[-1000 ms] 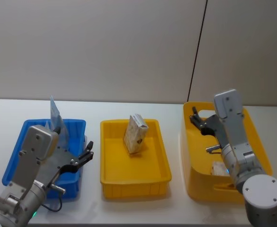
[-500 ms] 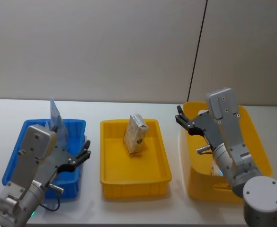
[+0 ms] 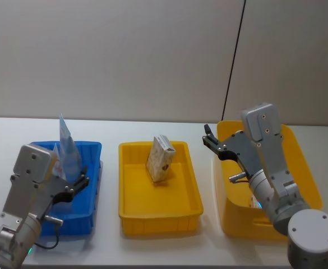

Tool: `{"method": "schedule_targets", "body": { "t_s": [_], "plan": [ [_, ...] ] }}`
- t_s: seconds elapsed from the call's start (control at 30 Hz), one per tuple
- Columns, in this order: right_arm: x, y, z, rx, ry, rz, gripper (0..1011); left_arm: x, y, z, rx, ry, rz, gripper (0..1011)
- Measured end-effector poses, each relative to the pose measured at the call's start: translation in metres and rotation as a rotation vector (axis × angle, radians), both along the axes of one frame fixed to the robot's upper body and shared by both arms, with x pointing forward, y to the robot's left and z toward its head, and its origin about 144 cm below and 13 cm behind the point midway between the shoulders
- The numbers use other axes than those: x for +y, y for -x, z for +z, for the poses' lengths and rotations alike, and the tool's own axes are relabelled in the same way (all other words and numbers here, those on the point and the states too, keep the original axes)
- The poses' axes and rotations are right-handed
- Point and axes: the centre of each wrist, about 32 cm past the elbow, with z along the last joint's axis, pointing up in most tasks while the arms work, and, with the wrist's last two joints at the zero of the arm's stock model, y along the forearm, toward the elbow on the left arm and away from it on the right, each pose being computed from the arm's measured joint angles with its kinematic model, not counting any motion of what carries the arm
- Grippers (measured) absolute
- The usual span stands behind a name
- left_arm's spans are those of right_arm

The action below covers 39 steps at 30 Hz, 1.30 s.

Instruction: Bimanual collaborative sorting of washing and personal care products

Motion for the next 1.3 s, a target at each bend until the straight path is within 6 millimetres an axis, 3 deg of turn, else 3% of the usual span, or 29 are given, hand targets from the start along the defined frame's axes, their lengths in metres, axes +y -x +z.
{"method": "schedule_targets", "body": {
  "t_s": [0.47, 1.3],
  "plan": [
    [0.001, 0.001, 0.001, -0.002, -0.005, 0.012, 1004, 0.002, -0.007, 0.000, 0.068, -0.001, 0.067, 1001],
    [0.001, 0.001, 0.001, -0.002, -0.007, 0.017, 1003, 0.008, -0.032, -0.027, 0.185, -0.025, 0.081, 1001]
  ]
}}
